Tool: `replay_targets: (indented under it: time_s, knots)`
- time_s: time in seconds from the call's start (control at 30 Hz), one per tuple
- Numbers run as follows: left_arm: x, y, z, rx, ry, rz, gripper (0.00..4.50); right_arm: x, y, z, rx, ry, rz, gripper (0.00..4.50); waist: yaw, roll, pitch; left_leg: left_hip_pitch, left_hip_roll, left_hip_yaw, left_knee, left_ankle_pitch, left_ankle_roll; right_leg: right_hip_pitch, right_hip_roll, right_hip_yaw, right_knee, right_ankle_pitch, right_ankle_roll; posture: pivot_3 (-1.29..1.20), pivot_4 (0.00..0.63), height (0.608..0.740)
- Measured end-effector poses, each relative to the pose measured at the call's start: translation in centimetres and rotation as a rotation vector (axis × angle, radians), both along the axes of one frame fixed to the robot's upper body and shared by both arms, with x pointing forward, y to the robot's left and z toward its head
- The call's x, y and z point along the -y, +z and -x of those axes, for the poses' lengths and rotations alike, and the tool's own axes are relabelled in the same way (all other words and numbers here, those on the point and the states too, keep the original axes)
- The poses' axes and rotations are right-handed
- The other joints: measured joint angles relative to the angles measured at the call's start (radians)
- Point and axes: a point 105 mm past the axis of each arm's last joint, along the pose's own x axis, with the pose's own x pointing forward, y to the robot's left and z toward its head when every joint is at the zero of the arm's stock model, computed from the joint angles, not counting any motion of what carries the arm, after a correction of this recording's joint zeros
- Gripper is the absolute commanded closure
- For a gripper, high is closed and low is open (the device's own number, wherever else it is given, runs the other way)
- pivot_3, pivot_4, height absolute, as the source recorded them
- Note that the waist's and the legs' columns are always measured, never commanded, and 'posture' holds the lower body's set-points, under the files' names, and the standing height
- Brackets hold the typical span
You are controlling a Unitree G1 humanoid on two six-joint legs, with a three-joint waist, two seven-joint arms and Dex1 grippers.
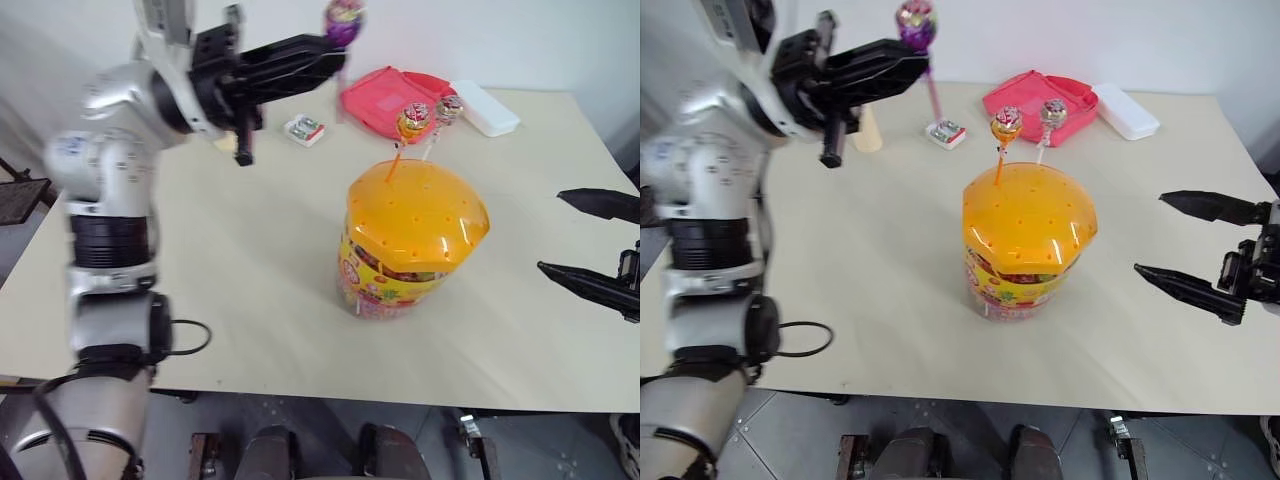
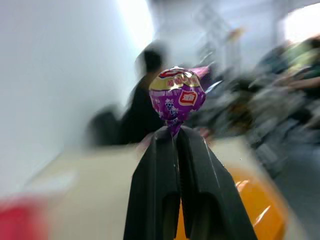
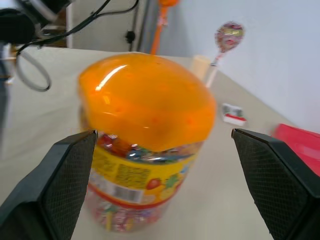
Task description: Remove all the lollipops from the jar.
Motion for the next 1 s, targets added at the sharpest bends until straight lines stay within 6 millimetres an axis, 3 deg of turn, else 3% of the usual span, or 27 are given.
replay_targets:
  time_s: [0.1,0.2,0.4,0.5,0.63,0.73,0.9,1.0]
  knots:
    - [-3.3,-3.8,-2.7,-0.236,0.296,-0.047,4.49,-0.5,0.1,-0.3,-0.017,0.052,-0.018,0.0,-0.002,0.0,0.0,0.0,0.0,-0.001,0.001,0.0,0.0,0.0,0.0,0.001,0.0,0.0,0.0,0.0,0.15,0.74]
    - [-6.0,-7.8,-4.1,-0.429,0.519,-0.095,4.49,-1.1,0.4,-0.6,-0.029,0.085,-0.034,0.0,-0.001,-0.002,0.001,-0.001,0.0,-0.001,0.001,0.0,0.0,0.0,0.0,0.0,0.001,0.0,0.0,0.0,0.15,0.74]
    - [-11.6,-16.6,-4.7,-0.788,0.954,-0.28,4.49,-1.3,0.3,-1.7,-0.063,0.093,-0.053,0.0,0.0,-0.003,0.002,-0.001,0.0,-0.001,0.001,0.0,0.0,0.0,0.0,0.0,0.001,0.0,0.0,0.0,0.15,0.74]
    - [-13.5,-19.1,-4.2,-0.9,1.089,-0.348,4.49,-1.4,0.3,-2.1,-0.066,0.097,-0.051,0.0,0.0,-0.003,0.002,-0.001,0.0,0.0,0.0,0.0,0.0,0.0,-0.001,0.0,0.001,0.0,0.0,0.0,0.15,0.74]
    - [-15.7,-19.9,-3.3,-0.961,1.214,-0.426,4.49,-1.6,0.2,-2.4,-0.07,0.099,-0.038,0.0,-0.002,-0.004,0.002,-0.001,0.0,0.0,0.0,0.0,0.0,-0.001,0.0,0.0,0.001,0.0,0.0,0.0,0.15,0.74]
    - [-16.8,-20.5,-2.8,-1.021,1.27,-0.438,3.81,-1.5,-0.1,-2.8,-0.083,0.091,-0.04,0.0,-0.003,-0.004,0.002,0.0,0.0,0.001,0.0,0.0,0.0,-0.001,0.0,0.001,0.001,0.0,0.0,0.0,0.15,0.74]
    - [-18.0,-20.4,-1.8,-1.065,1.318,-0.483,2.24,-1.3,0.2,-3.0,-0.062,0.088,-0.039,0.0,-0.002,-0.004,0.002,-0.001,0.0,0.001,0.0,0.0,0.0,-0.002,-0.001,0.002,0.002,0.0,0.0,0.0,0.15,0.74]
    - [-17.6,-18.5,-1.8,-1.024,1.302,-0.491,1.32,-1.2,0.2,-3.3,-0.064,0.083,-0.035,0.0,0.001,-0.008,0.004,-0.002,0.0,0.001,0.001,0.0,-0.001,-0.003,-0.001,0.002,0.003,0.0,0.0,0.0,0.15,0.74]
